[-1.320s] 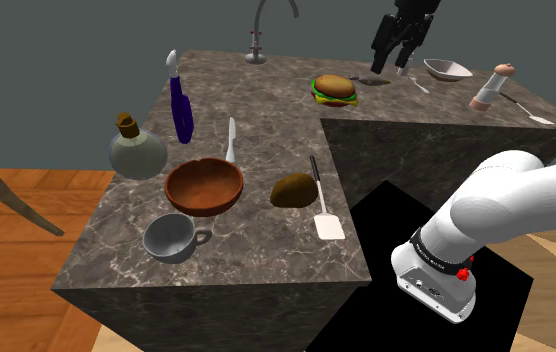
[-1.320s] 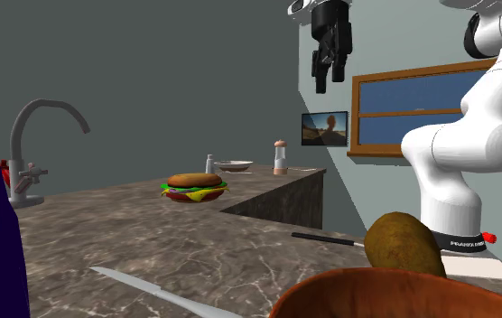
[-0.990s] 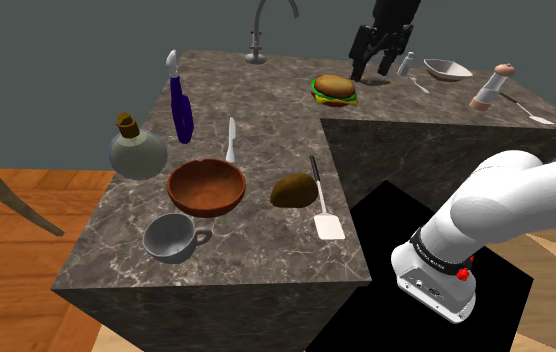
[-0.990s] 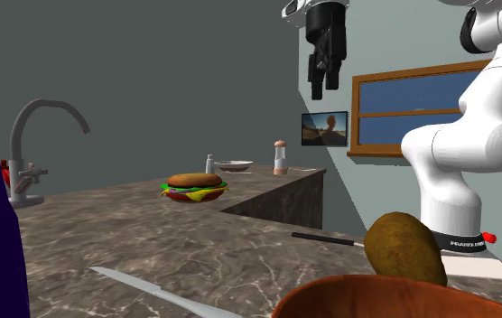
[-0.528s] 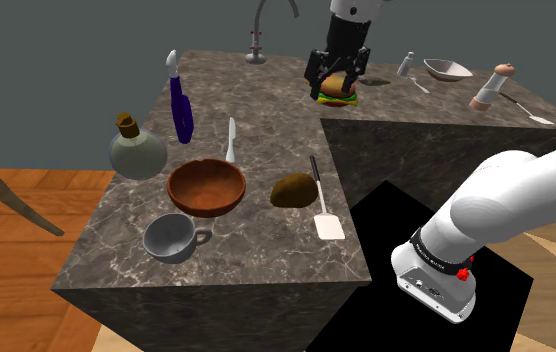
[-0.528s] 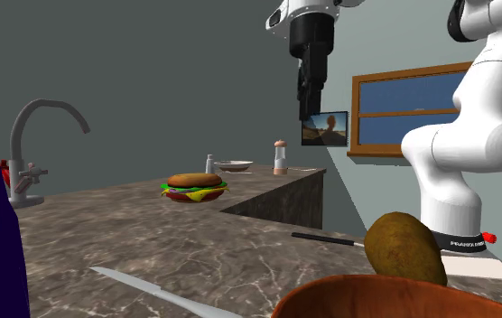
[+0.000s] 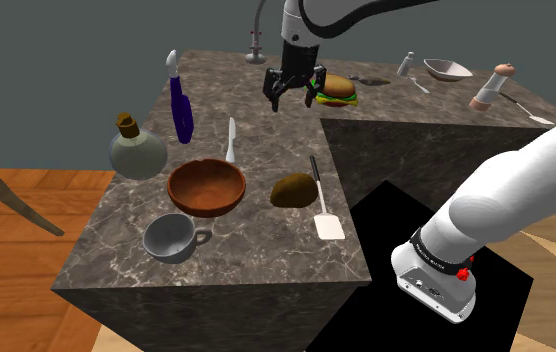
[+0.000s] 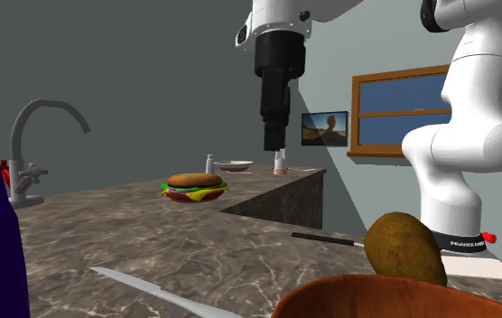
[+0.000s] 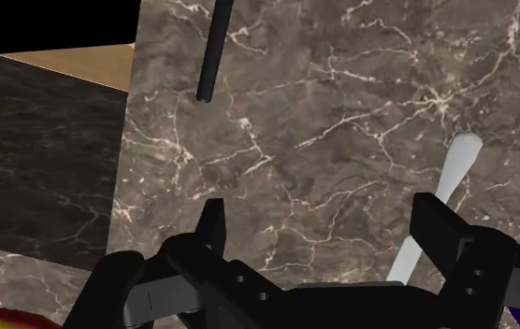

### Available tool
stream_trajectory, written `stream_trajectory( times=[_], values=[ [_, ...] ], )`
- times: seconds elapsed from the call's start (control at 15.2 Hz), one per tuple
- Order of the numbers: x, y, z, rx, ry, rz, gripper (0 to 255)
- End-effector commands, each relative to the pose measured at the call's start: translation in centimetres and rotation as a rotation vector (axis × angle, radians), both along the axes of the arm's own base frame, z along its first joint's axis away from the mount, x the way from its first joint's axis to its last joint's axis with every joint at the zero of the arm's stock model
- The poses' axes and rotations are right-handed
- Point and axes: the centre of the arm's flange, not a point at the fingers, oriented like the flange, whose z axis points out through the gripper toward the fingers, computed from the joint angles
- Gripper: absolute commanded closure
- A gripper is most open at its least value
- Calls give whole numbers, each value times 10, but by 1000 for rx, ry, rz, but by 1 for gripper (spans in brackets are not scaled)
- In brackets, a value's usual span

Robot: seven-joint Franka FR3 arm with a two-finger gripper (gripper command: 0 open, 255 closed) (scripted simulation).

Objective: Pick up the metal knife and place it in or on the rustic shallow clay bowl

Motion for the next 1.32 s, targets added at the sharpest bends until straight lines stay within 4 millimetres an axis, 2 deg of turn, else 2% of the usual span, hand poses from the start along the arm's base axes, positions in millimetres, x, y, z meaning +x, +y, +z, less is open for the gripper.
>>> stream_trajectory(
  times=[0.0,0.46,0.92,0.99,1.25],
  values=[
    [18,15,-15,-5,-4,-34,0],
    [86,55,-66,-27,-14,-143,0],
    [159,86,-116,-48,-24,-252,0],
    [165,88,-121,-50,-25,-262,0],
    [166,86,-142,-50,-25,-262,0]
  ],
)
